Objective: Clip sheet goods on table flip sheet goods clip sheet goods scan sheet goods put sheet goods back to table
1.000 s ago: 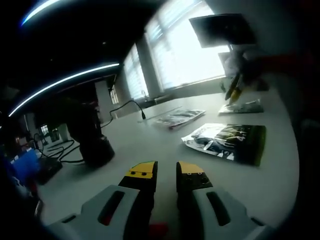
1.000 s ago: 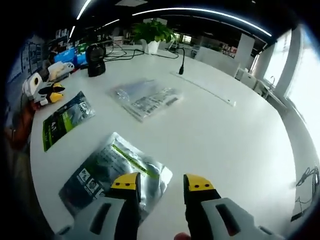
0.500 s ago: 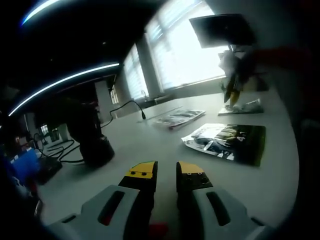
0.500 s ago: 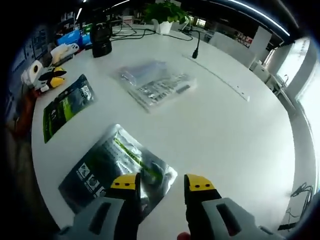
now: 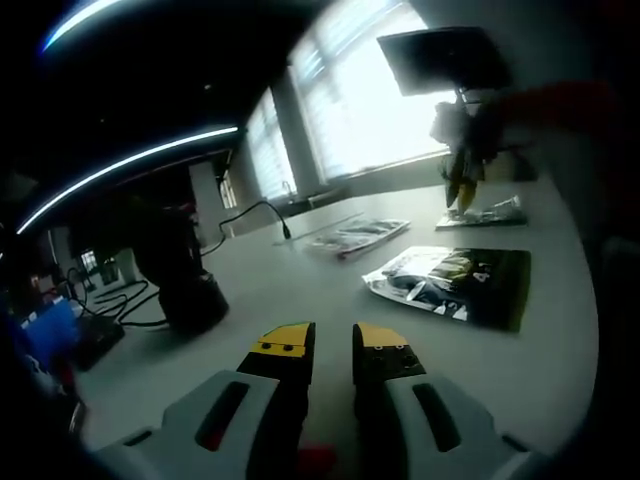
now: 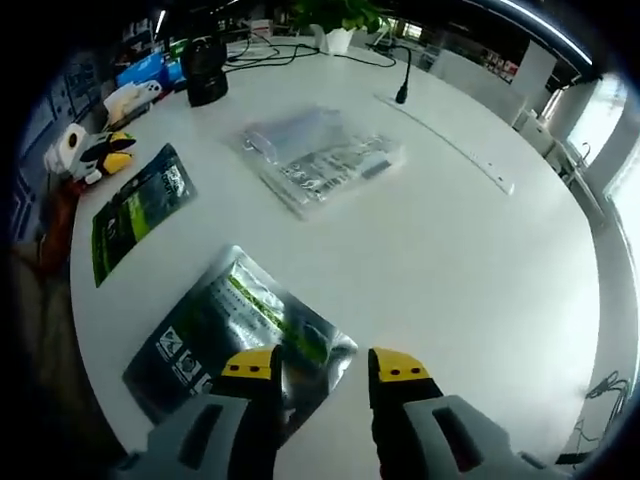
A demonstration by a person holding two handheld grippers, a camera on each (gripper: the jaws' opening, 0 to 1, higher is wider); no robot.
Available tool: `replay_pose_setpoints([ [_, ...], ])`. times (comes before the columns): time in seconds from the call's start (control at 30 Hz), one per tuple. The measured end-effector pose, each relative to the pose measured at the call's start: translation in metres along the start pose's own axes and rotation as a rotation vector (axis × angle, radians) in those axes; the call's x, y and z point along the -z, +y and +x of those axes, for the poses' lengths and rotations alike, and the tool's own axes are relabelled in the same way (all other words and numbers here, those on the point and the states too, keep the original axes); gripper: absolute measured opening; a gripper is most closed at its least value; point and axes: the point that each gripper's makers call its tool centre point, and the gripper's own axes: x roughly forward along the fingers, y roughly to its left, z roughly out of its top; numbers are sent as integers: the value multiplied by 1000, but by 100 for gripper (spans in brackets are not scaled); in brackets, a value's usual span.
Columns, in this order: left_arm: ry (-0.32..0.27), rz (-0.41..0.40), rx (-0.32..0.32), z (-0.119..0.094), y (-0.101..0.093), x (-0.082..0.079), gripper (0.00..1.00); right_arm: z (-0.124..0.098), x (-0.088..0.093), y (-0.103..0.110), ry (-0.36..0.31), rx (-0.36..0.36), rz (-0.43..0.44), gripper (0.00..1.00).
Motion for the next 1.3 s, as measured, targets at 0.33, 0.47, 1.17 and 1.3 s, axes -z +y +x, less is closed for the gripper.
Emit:
replay_pose_setpoints([
  [0.33,3,4,-2,1,1,0,8,2,0,5,43,-56,4,29],
  [0.47,2,2,0,1,1,0,8,2,3,7,42,-84,24,31],
  [1.17,3,3,3,1,0,0,8,-2,1,26,40,-31,-48,7],
  [1.3,5,7,1,1,0,1,8,-1,-2,28,67,15,-144,0],
])
